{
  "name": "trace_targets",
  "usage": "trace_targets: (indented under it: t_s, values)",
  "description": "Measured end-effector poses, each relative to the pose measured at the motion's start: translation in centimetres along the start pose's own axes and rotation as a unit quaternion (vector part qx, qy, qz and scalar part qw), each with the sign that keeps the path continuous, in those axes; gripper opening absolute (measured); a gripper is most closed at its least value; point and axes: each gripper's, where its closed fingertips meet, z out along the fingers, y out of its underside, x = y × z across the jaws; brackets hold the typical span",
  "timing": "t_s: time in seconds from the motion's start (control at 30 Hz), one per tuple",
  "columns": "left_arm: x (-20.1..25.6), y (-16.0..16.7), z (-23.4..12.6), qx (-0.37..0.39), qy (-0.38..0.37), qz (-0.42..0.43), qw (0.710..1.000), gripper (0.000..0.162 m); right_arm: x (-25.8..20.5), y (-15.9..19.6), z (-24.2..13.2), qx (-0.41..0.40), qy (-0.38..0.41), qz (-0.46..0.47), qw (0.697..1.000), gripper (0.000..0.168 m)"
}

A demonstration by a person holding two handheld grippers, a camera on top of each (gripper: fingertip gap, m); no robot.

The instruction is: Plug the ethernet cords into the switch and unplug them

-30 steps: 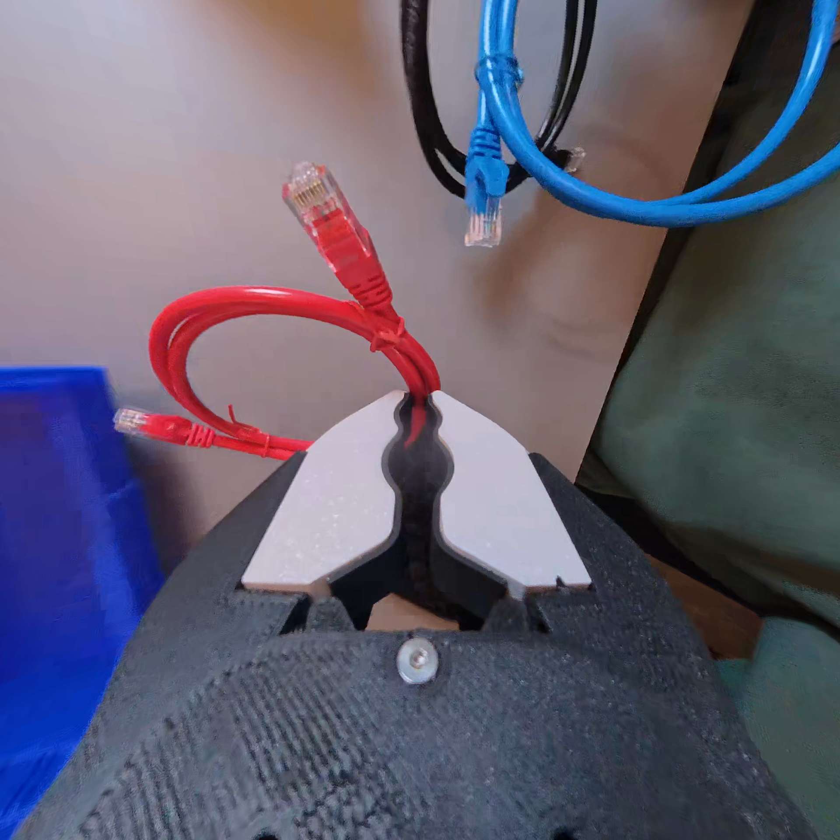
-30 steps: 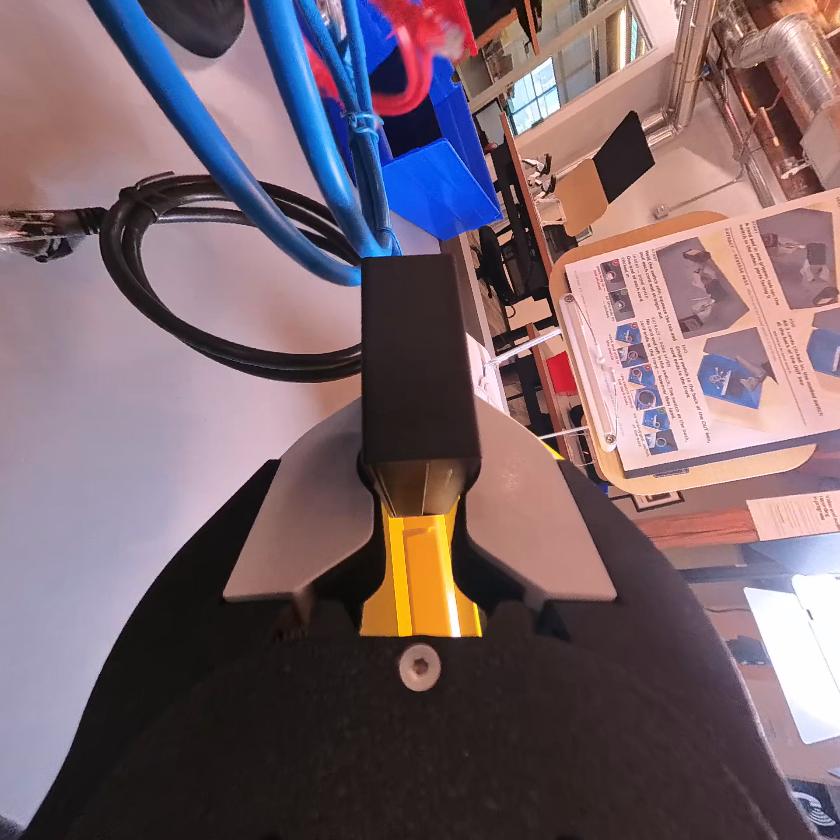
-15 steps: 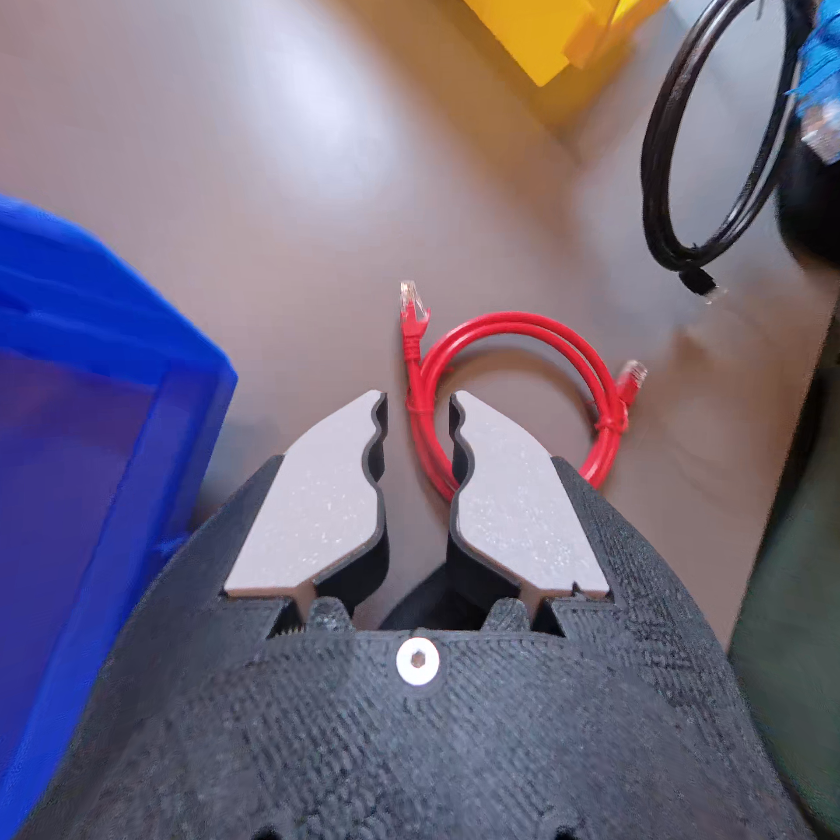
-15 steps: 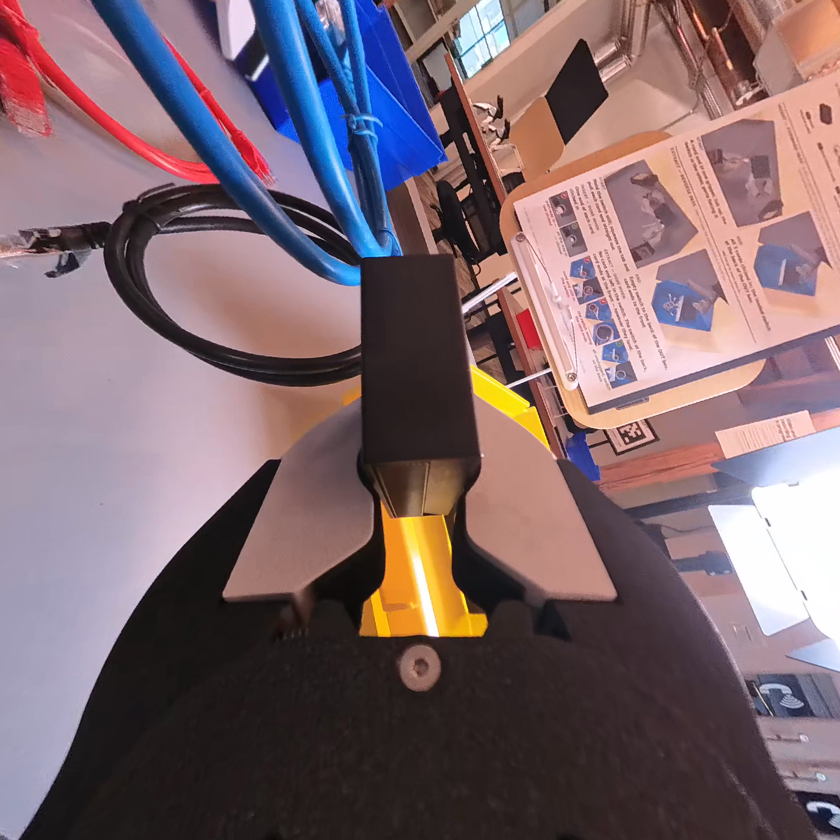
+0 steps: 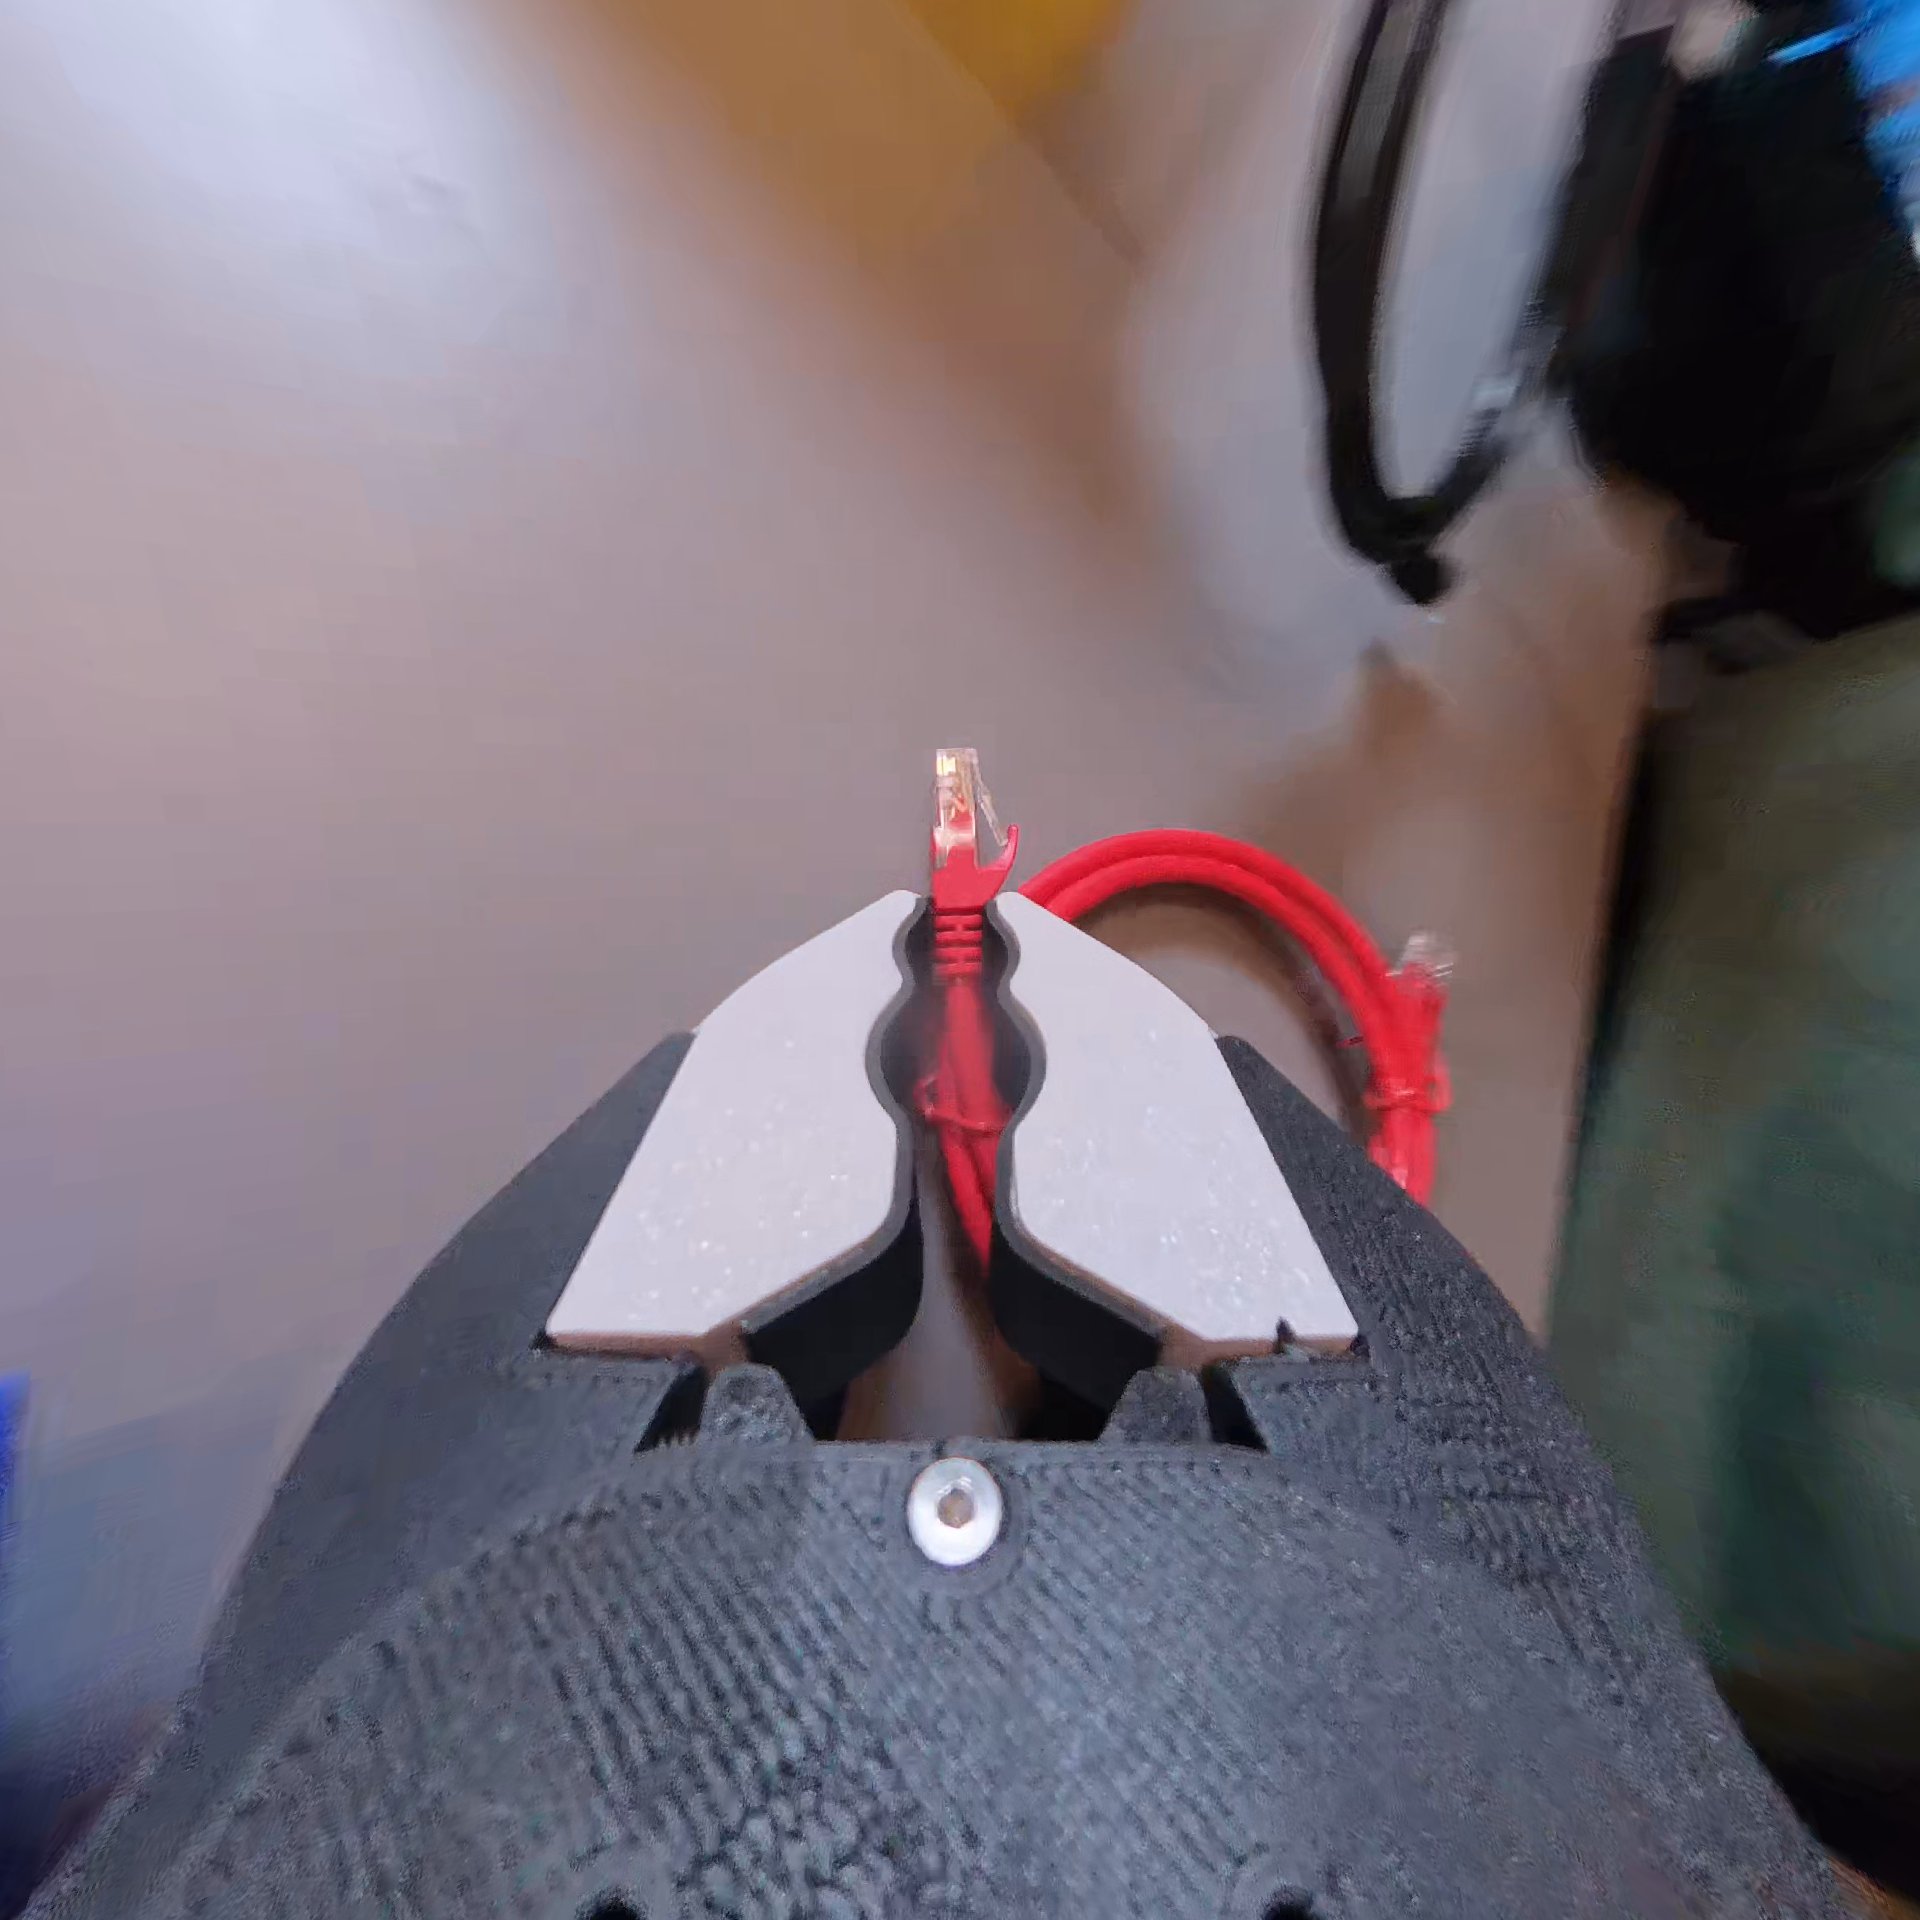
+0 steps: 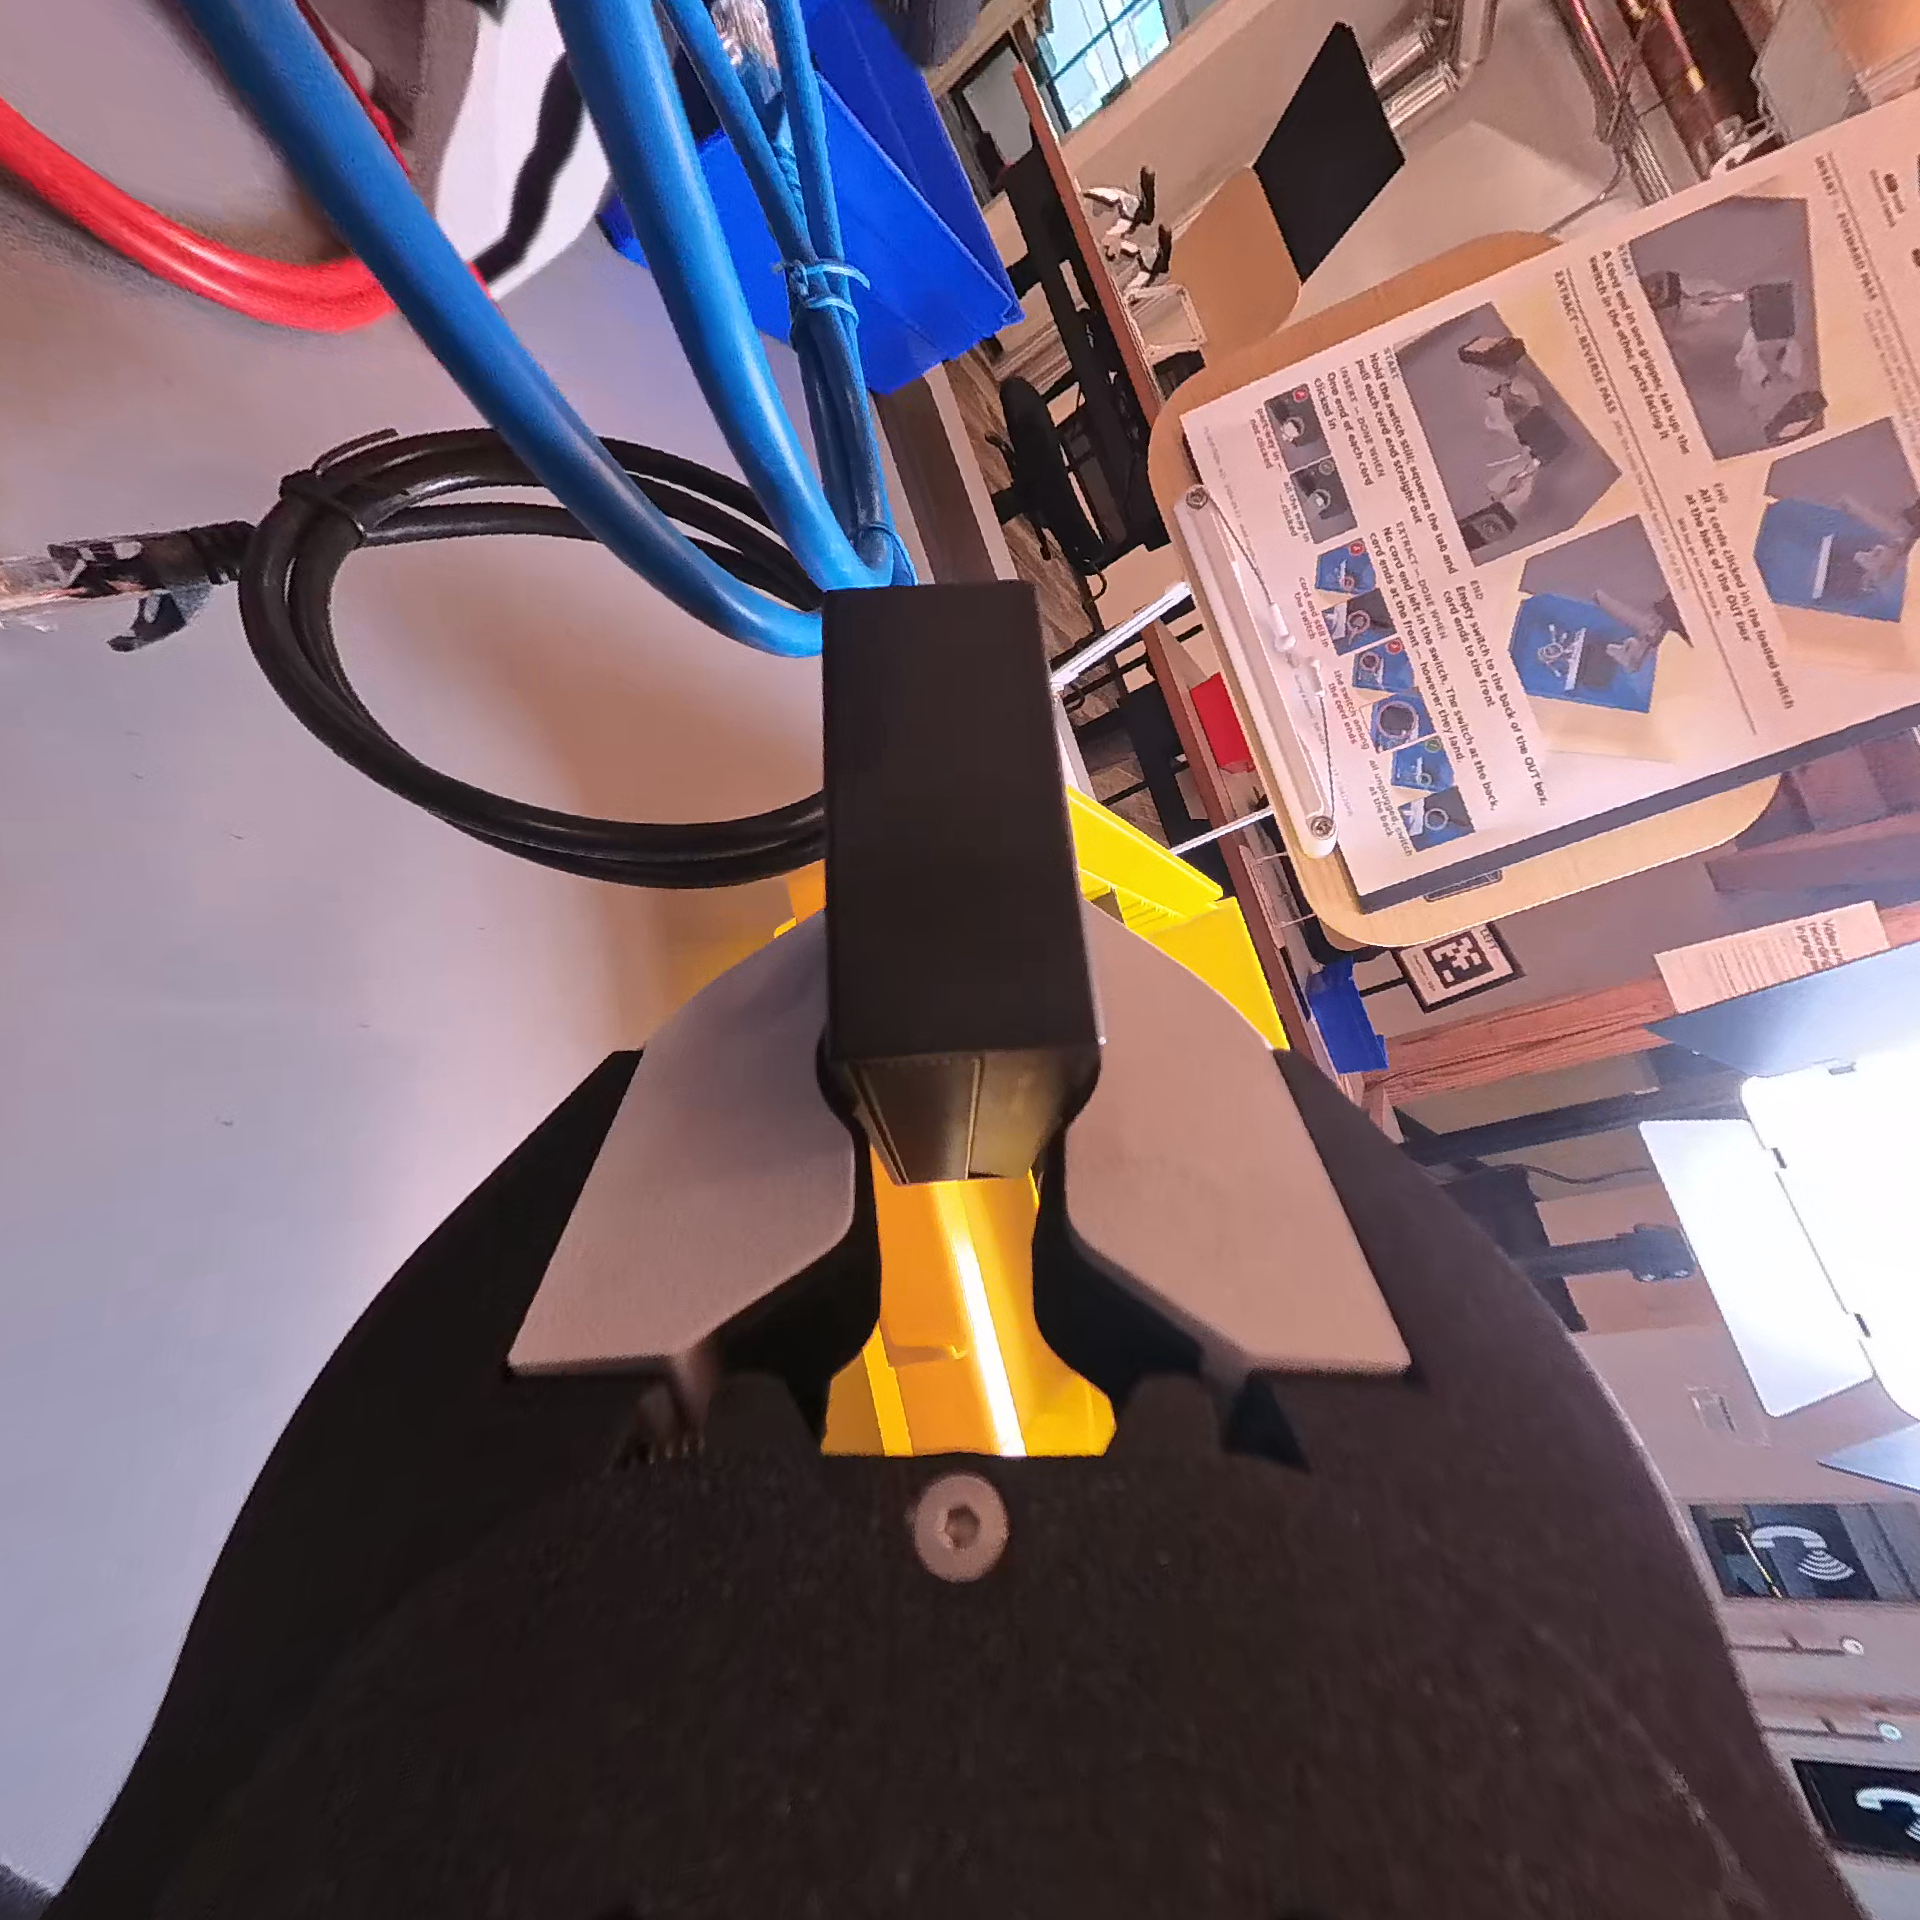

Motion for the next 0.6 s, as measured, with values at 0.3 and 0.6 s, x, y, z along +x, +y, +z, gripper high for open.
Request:
trace_targets:
  t_s: [0.3, 0.6]
  values:
    - [7.5, 1.8, 2.4, -0.090, 0.198, 0.098, 0.971, 0.017, 0.2, 0.2, -0.1, -0.002, 0.004, 0.008, 1.000, 0.031]
    - [9.1, 1.1, -0.5, -0.035, -0.046, 0.271, 0.961, 0.005, 0.2, 0.3, -0.1, 0.000, 0.001, 0.011, 1.000, 0.031]
